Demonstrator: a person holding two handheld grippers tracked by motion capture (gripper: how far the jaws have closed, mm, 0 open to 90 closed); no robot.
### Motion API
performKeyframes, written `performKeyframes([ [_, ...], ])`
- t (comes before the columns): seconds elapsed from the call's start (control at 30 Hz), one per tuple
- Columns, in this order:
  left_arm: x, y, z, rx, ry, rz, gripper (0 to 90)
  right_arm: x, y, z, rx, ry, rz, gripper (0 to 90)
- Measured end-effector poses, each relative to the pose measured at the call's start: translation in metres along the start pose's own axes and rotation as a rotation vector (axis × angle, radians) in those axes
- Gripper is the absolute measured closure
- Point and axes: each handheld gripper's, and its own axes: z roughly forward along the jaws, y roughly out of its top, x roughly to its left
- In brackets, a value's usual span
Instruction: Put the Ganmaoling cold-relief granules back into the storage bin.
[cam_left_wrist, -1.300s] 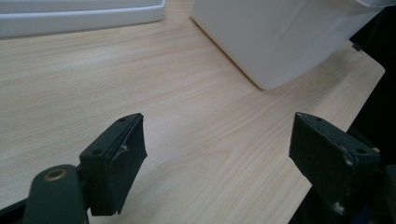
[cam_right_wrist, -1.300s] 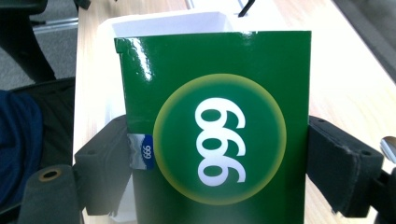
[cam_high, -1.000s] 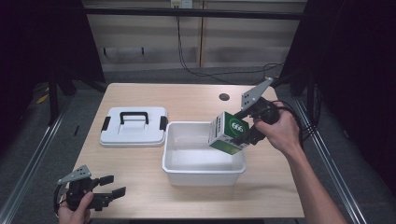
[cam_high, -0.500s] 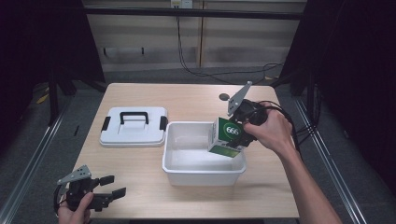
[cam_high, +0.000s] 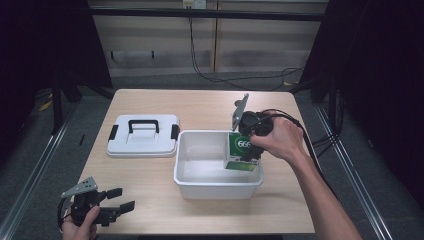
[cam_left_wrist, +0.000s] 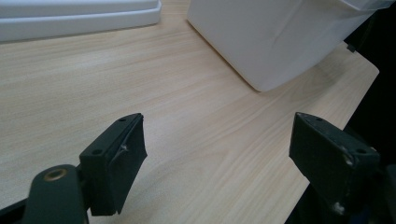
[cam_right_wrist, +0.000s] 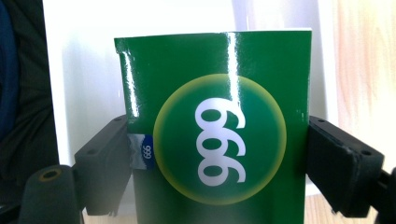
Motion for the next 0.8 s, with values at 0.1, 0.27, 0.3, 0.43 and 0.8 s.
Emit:
performKeyframes([
  [0.1, 0.0, 0.0, 0.0, -0.001, -0.003, -0.001, 18.6, 0.0, 0.003, 0.005, 0.039, -0.001, -0.008, 15.7],
  [0.27, 0.0, 0.0, 0.0, -0.001, -0.001, -0.003, 18.5, 0.0, 0.006, 0.009, 0.079, 0.011, -0.02, 15.7],
  [0.3, 0.0, 0.0, 0.0, 0.001, -0.003, -0.003, 18.5, 0.001, 0.007, 0.012, 0.089, 0.011, -0.023, 15.7],
  [0.43, 0.0, 0.0, 0.001, 0.003, -0.003, -0.004, 18.6, 0.001, 0.01, 0.017, 0.112, 0.01, -0.044, 15.6],
  [0.8, 0.0, 0.0, 0.0, 0.002, -0.008, -0.003, 18.5, -0.001, 0.015, 0.032, 0.16, 0.011, -0.05, 15.4],
])
